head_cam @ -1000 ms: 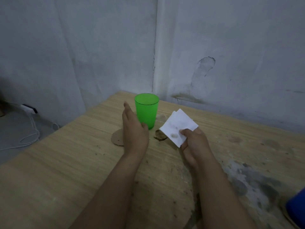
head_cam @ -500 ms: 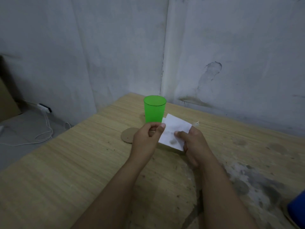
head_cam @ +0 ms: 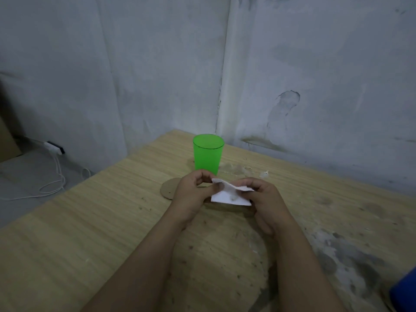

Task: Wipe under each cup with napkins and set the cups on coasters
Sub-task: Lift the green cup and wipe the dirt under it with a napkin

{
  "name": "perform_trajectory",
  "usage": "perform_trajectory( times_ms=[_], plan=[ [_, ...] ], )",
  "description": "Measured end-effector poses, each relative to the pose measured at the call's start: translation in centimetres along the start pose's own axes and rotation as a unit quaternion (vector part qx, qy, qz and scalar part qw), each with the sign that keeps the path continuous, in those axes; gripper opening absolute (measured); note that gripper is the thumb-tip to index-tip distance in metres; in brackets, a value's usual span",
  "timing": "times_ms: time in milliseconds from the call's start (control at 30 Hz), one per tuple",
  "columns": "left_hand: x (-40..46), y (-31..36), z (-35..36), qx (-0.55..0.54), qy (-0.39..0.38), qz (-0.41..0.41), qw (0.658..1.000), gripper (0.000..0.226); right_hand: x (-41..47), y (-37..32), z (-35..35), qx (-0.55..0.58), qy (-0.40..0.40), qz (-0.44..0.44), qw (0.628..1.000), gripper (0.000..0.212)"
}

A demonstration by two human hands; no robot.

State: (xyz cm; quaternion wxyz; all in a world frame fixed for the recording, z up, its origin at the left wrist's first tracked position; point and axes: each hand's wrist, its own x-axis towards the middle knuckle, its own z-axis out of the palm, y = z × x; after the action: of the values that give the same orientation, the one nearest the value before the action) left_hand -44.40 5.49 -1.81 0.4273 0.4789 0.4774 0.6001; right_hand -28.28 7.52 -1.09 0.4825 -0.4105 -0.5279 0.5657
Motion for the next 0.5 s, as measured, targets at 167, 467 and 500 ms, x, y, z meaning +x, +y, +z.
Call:
perform_trajectory(
  times_ms=[167,467,500],
  plan=[
    [-0.11,0.50,-0.31,0.001,-0.031,0.016,0.999,0.029,-0.25,-0.11,-0.25,0.051,-0.003,0.016,0.999,0.031],
    [0.04,0.05,-0.08,-0.011,-0.066,0.026,0.997,0.032,-0.60,-0.92,-0.09,0.174,-0.031,0.074,0.982,0.026],
    [0.06,0.02,-0.06,-0.007,-0.065,0.032,0.997,0.033,-0.54,-0.78,-0.03,0.164,-0.026,0.086,0.982,0.031]
  ],
)
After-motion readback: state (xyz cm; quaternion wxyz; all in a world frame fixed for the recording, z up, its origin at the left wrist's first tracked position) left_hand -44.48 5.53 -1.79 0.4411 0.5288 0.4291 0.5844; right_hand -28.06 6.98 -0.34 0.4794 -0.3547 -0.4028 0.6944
